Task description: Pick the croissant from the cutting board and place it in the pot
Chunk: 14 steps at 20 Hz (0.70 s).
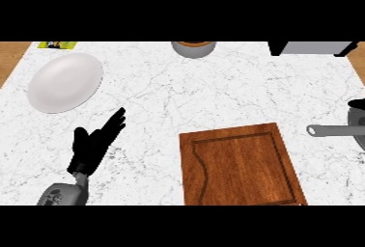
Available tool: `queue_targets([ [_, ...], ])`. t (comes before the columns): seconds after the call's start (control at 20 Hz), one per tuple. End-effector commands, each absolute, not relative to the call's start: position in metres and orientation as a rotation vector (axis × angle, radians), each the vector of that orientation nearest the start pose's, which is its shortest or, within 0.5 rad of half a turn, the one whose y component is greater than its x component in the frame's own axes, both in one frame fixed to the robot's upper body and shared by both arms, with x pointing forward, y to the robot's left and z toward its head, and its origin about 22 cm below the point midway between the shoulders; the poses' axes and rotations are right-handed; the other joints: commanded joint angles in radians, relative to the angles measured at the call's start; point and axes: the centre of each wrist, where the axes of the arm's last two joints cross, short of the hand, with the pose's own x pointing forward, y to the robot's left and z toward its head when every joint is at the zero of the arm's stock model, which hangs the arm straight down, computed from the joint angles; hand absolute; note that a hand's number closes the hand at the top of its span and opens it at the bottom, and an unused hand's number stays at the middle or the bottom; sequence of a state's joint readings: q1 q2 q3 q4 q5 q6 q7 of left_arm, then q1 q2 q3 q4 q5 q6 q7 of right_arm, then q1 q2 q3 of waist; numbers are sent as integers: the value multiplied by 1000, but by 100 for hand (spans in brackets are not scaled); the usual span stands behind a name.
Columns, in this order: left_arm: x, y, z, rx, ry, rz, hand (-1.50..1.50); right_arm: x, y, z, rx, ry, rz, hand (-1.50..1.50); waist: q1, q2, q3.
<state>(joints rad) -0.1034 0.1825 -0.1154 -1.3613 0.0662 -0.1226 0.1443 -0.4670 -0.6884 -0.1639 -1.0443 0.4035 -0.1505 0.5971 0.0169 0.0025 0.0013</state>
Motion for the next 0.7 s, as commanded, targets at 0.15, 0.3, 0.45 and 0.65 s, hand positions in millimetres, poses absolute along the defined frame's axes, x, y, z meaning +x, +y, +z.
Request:
queue_targets([
  [0.15, 261, 241, -20, -57, -1282, -283, 0, 332, -447, 154, -1195, -1179, -391, -150, -11, -1, 1],
  [0.3, 262, 249, -24, -30, -1262, -256, 0, 302, -477, 169, -1251, -1236, -478, -150, -38, -6, -1],
  [0.45, 250, 240, -23, -47, -1281, -253, 0, 278, -487, 158, -1269, -1306, -573, -150, -35, -8, -1],
  [0.65, 266, 254, -19, -49, -1258, -243, 0, 241, -493, 163, -1252, -1387, -617, -150, -40, -7, -2],
])
